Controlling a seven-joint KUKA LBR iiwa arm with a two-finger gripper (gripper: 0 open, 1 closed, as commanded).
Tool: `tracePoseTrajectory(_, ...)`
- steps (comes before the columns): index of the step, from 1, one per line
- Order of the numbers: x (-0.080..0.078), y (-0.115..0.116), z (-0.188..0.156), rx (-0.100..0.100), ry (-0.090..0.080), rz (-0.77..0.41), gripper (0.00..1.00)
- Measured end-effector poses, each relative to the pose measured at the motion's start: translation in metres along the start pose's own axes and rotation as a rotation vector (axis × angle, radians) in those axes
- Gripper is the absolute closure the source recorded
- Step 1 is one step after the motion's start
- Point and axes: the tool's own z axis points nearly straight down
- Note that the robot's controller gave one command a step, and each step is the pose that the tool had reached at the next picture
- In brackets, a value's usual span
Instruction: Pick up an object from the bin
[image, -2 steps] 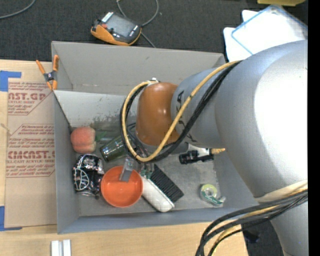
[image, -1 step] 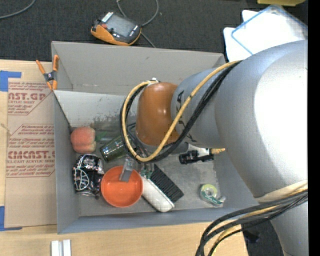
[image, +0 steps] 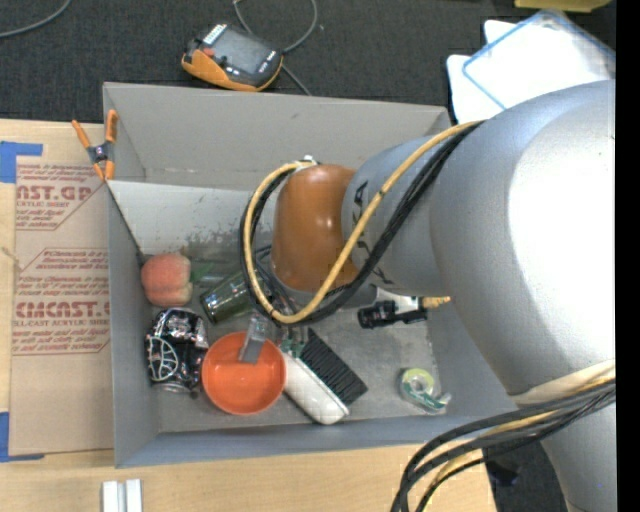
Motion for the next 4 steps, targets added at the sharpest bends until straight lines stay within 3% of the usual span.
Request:
tracePoseTrajectory(2, 0.000, 0.000, 0.000, 0.000, 0.000, 0.000, 1.00)
tracePoseTrajectory(3, 0.016, 0.028, -0.010, -0.001, 0.000, 0.008, 1.00)
tracePoseTrajectory(4, 0.016, 0.028, -0.010, -0.001, 0.000, 0.008, 1.00)
